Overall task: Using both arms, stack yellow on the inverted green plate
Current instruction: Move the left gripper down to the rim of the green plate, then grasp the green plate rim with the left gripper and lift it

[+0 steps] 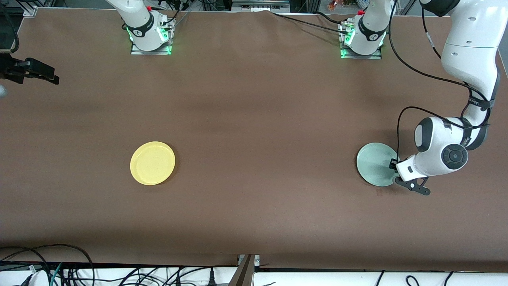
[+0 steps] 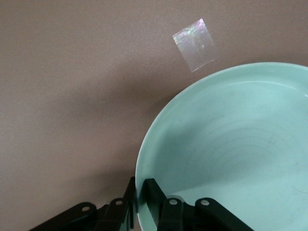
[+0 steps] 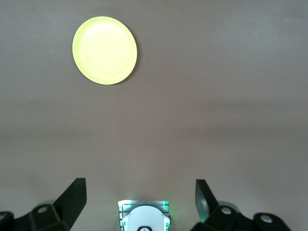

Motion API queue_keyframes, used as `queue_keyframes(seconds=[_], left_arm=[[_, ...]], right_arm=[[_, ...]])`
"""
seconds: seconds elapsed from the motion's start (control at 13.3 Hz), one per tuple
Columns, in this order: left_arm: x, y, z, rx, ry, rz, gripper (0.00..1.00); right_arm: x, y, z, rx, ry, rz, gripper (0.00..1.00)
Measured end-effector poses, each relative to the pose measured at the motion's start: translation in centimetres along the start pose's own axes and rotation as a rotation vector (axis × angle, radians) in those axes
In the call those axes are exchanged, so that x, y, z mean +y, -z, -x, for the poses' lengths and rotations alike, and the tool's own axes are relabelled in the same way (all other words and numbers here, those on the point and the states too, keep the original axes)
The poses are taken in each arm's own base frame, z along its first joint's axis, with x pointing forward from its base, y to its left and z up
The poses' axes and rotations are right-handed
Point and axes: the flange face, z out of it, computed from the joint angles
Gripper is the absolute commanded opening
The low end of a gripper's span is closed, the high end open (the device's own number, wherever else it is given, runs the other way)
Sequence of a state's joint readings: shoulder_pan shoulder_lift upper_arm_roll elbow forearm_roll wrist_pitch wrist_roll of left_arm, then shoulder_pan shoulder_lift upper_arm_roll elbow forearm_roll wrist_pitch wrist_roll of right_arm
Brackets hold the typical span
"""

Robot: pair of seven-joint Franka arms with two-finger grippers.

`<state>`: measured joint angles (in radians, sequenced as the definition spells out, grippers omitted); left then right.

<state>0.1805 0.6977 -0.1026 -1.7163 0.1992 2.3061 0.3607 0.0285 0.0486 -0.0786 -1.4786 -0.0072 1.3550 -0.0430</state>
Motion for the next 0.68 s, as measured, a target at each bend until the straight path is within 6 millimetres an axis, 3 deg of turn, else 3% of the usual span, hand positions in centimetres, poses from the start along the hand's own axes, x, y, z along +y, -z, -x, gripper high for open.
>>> queue_keyframes(seconds=[0.3,0.68], left_arm=[[0.1,0.7,-0.3,-0.008,-0.003,0.003,0.00],[1.4,5.0,-2.3,-0.087,-0.029,0.027,0.00]], right_arm=[[0.0,0.0,0.0,0.000,0.001,0.000,1.00],[0.0,0.0,0.0,0.000,0.001,0.000,1.00]])
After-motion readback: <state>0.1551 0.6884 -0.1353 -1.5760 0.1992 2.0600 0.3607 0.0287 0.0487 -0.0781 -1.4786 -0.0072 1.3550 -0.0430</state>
